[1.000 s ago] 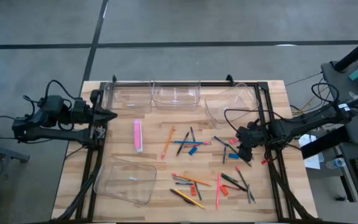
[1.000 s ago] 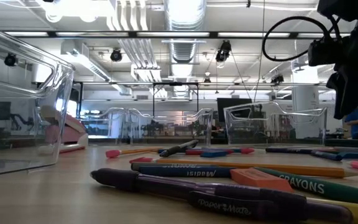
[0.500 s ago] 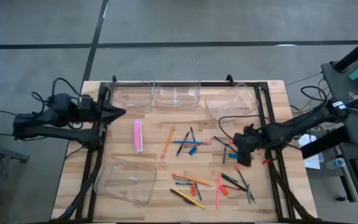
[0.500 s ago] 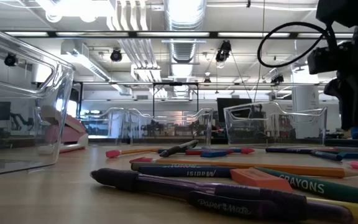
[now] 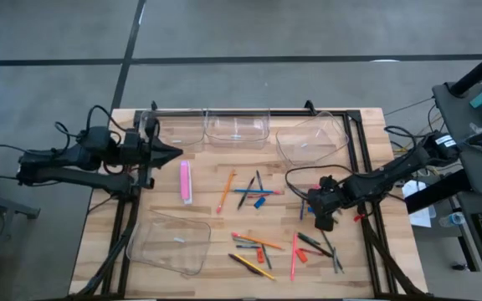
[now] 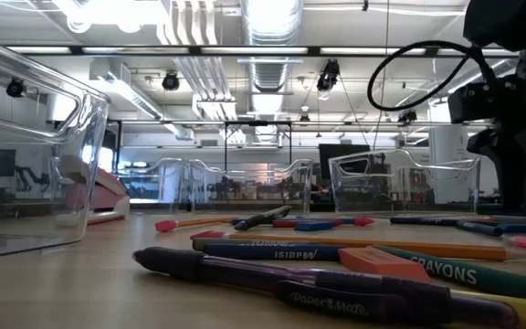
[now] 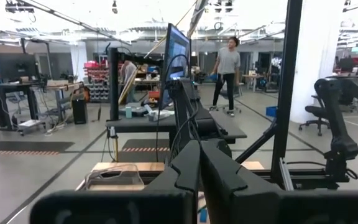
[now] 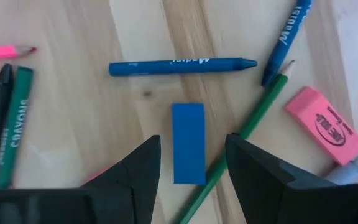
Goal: Sort crayons/erasers/pens/pencils in bins
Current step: Put the blue eraser into the top right transparent bin
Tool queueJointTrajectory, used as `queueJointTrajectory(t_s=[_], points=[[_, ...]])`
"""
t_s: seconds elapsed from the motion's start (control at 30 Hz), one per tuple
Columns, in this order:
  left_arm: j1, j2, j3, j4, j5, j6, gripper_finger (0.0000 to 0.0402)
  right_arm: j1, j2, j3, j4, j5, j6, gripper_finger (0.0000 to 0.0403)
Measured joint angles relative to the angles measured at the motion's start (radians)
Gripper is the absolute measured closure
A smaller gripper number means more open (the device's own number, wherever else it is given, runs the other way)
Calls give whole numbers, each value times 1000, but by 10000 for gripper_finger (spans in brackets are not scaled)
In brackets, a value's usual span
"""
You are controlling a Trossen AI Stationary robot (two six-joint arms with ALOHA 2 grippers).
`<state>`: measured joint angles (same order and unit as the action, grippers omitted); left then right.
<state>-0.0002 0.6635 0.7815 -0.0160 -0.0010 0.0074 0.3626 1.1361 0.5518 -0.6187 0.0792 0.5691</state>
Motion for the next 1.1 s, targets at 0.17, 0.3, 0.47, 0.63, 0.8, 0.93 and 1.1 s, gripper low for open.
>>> queueJointTrajectory(t_s=[0.17, 0.3, 0.47, 0.63, 0.8, 0.93, 1.1], points=[[0, 10, 0, 6, 0, 0, 401, 0, 58, 0, 5, 34, -8, 232], [0, 12, 0, 7, 0, 0, 401, 0, 92, 2, 18, 35, -17, 232], [0, 11, 0, 11, 0, 0, 401, 0, 119, 1, 42, 28, -32, 232], [0, 13, 0, 7, 0, 0, 402, 0, 130, 1, 47, 26, -33, 232], [0, 11, 0, 8, -1, 0, 402, 0, 126, -1, 52, 23, -34, 249], [0, 14, 0, 8, -2, 0, 401, 0, 127, -2, 57, 15, -39, 293], [0, 13, 0, 8, -5, 0, 401, 0, 126, -2, 57, 11, -40, 348]])
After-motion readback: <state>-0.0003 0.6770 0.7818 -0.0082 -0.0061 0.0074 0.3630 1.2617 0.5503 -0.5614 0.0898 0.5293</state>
